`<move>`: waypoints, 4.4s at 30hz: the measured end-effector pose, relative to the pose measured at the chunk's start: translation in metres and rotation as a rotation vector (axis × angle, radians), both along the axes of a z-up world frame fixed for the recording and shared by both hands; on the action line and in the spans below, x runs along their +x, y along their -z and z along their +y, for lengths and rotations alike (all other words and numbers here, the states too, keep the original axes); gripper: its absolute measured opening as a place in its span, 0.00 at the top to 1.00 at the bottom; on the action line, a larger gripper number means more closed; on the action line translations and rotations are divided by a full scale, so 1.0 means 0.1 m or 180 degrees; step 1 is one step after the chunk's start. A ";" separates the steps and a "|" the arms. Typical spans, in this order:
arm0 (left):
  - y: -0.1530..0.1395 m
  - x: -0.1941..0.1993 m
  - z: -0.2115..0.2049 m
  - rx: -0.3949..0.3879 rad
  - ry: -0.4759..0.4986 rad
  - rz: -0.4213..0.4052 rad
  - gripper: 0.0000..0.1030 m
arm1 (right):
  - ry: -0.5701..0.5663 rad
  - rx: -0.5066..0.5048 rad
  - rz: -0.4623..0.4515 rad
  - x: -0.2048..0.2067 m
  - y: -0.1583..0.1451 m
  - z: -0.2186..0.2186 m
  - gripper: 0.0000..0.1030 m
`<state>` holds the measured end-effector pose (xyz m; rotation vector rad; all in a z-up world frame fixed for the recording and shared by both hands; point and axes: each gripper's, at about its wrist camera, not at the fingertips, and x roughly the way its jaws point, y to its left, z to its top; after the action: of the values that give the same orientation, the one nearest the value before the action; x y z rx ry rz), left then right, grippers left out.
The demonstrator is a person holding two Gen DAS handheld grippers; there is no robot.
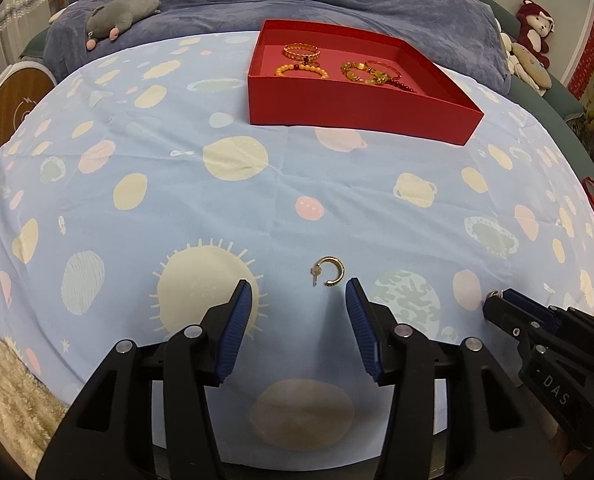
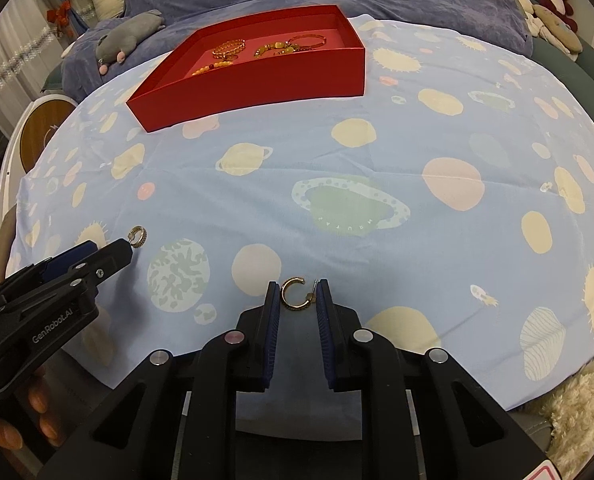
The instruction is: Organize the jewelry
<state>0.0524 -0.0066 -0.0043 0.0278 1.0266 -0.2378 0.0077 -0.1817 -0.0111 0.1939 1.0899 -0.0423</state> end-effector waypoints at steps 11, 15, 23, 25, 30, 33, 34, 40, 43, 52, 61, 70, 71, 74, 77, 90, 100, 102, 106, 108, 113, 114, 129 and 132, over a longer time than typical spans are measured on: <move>0.06 0.09 -0.16 0.0029 0.0093 -0.0031 0.72 | 0.0010 0.0038 -0.0024 0.00 0.01 0.00 0.83; 0.06 0.10 -0.13 -0.0020 0.0070 -0.0021 0.80 | 0.0012 0.0038 -0.0029 0.00 0.02 0.00 0.83; 0.05 0.08 -0.10 -0.0069 0.0044 -0.0014 0.83 | 0.0017 0.0054 -0.0026 -0.01 0.02 0.00 0.83; 0.05 0.07 -0.08 -0.0099 0.0035 0.0002 0.83 | 0.0015 0.0059 -0.0027 -0.01 0.01 0.00 0.83; 0.00 0.02 -0.02 -0.0164 0.0004 0.0020 0.83 | 0.0009 0.0080 -0.0029 -0.02 -0.01 0.01 0.83; -0.05 -0.01 -0.02 -0.0167 -0.0001 0.0005 0.83 | -0.0007 0.0079 -0.0053 -0.04 -0.04 0.03 0.83; -0.06 -0.02 -0.02 -0.0169 0.0001 -0.0001 0.83 | -0.0016 0.0080 -0.0065 -0.05 -0.05 0.04 0.83; -0.17 -0.07 -0.07 -0.0182 0.0028 -0.0034 0.83 | -0.0054 0.0121 -0.0171 -0.09 -0.20 0.09 0.83; -0.25 -0.07 -0.09 -0.0203 0.0033 -0.0069 0.83 | -0.0087 0.0129 -0.0258 -0.08 -0.32 0.11 0.83; -0.56 0.14 -0.16 -0.0296 0.0028 -0.0208 0.83 | -0.0108 0.0147 -0.0501 0.21 -0.67 0.07 0.83; -0.89 0.77 -0.32 -0.0340 0.0025 -0.0419 0.82 | -0.0164 0.0137 -0.0779 0.87 -1.04 -0.03 0.83; -0.93 1.42 -0.49 -0.0226 0.0046 -0.0499 0.82 | -0.0154 0.0072 -0.0823 1.54 -1.07 -0.12 0.83; -0.90 1.49 -0.51 -0.0212 0.0045 -0.0485 0.82 | -0.0158 0.0061 -0.0815 1.60 -1.05 -0.13 0.83; -0.83 1.63 -0.55 -0.0179 0.0049 -0.0458 0.82 | -0.0181 0.0028 -0.0789 1.76 -0.99 -0.13 0.83; -0.74 1.74 -0.60 -0.0146 0.0070 -0.0419 0.82 | -0.0209 0.0000 -0.0746 1.86 -0.91 -0.12 0.83; -0.47 2.01 -0.63 -0.0099 0.0048 -0.0287 0.82 | -0.0203 0.0051 -0.0570 2.15 -0.60 -0.14 0.83; -0.41 2.10 -0.58 -0.0076 -0.0005 -0.0246 0.82 | -0.0222 0.0044 -0.0541 2.25 -0.54 -0.08 0.83; -0.40 2.11 -0.58 -0.0088 -0.0010 -0.0239 0.82 | -0.0223 0.0049 -0.0536 2.26 -0.54 -0.08 0.83; -0.38 2.13 -0.57 -0.0072 -0.0020 -0.0215 0.82 | -0.0227 0.0051 -0.0519 2.29 -0.52 -0.06 0.83; -0.38 2.14 -0.57 -0.0067 -0.0017 -0.0218 0.82 | -0.0230 0.0052 -0.0516 2.29 -0.52 -0.05 0.83; -0.37 2.15 -0.56 -0.0074 -0.0029 -0.0214 0.82 | -0.0233 0.0052 -0.0518 2.30 -0.52 -0.05 0.83; -0.37 2.16 -0.55 -0.0071 -0.0034 -0.0216 0.82 | -0.0235 0.0052 -0.0517 2.30 -0.52 -0.04 0.82; -0.40 2.15 -0.47 -0.0041 -0.0131 -0.0226 0.72 | -0.0222 0.0074 -0.0515 2.32 -0.54 -0.01 0.79; -0.41 2.14 -0.46 -0.0060 -0.0149 -0.0217 0.71 | -0.0195 0.0072 -0.0511 2.27 -0.56 -0.04 0.79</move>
<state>0.2659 -0.0521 0.0368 -0.0051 0.9560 -0.2025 0.2351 -0.1858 0.0450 0.1812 0.9359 0.0400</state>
